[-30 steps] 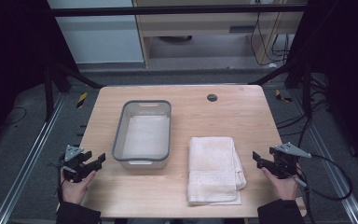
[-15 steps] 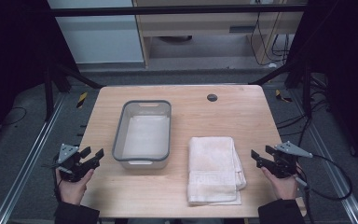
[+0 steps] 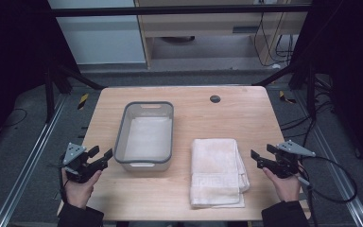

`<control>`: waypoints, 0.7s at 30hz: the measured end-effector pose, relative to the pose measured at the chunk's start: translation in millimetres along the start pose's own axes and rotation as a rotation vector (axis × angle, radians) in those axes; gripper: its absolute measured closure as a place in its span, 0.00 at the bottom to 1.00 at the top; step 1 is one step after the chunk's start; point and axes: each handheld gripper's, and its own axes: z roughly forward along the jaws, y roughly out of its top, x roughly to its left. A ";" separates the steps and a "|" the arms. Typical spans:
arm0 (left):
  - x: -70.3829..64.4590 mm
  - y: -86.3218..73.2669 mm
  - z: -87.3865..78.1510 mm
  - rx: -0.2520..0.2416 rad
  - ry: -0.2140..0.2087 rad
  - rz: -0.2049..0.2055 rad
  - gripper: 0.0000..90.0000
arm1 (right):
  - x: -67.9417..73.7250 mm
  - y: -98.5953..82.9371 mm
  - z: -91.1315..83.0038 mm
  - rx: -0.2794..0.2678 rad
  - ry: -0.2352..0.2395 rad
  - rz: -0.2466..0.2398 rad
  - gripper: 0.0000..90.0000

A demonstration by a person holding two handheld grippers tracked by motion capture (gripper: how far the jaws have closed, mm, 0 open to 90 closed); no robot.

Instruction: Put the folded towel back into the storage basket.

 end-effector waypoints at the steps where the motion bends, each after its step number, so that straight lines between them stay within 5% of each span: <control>1: -1.7 0.6 0.2 -0.001 -0.004 0.002 0.45 | 0.4 0.8 0.4 0.000 -0.001 -0.004 0.30; 21: -63.4 20.5 18.6 -0.022 -0.121 0.065 0.42 | 9.2 30.4 7.8 -0.011 0.059 -0.015 0.27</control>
